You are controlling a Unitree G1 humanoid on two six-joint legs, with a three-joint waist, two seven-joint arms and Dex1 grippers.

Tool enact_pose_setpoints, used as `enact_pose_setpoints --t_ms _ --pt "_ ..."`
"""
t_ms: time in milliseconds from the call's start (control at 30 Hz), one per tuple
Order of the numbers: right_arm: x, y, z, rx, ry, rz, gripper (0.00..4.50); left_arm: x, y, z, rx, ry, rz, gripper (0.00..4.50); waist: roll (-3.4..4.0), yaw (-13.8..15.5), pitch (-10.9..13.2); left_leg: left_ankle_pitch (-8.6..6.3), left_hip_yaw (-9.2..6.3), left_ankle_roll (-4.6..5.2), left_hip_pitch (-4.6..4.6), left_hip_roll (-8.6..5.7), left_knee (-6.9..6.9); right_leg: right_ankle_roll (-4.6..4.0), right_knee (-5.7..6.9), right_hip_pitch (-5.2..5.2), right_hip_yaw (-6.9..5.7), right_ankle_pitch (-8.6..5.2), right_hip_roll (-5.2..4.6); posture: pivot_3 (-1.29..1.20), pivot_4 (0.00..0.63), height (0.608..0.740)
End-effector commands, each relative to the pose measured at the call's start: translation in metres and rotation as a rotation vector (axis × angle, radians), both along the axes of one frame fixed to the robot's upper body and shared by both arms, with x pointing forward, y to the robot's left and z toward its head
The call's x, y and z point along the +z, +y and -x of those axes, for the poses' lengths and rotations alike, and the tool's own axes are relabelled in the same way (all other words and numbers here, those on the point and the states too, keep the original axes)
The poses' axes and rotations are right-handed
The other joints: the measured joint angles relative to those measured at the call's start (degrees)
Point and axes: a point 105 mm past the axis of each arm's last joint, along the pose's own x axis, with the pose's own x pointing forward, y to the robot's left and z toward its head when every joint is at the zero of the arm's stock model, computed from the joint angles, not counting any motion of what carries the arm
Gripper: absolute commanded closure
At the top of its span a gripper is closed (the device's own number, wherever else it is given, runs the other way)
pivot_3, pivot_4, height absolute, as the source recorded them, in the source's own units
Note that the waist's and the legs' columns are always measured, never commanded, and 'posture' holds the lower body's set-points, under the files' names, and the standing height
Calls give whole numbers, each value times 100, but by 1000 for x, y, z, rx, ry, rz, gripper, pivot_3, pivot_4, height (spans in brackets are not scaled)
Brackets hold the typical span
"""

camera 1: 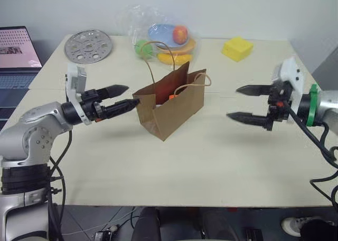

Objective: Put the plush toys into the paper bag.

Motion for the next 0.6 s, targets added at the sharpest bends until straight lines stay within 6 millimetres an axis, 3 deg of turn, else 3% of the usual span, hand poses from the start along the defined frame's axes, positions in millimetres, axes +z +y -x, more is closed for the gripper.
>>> enact_pose_setpoints --t_ms 33,167,400,600 --pt "15 17 21 121 -31 -26 0 -3 -11 2 -56 -38 -66 18 0 -9 0 0 0 0 2 0 1 0 0 1 1 0 0 0 150 740" --pt "15 17 21 117 -22 -31 0 -6 -13 -1 -62 -44 -74 18 -1 13 0 1 3 0 1 0 10 0 -1 3 3 0 0 0 150 740" --pt "10 18 25 120 3 -33 0 -7 -18 14 -96 -68 -121 18 0 15 0 0 2 0 1 0 3 0 -1 1 3 0 0 0 150 740" --pt "10 22 21 120 -2 -37 0 -11 -34 14 -71 -104 -73 18 -1 19 0 0 2 0 1 0 6 0 -1 3 3 0 -1 0 150 740"
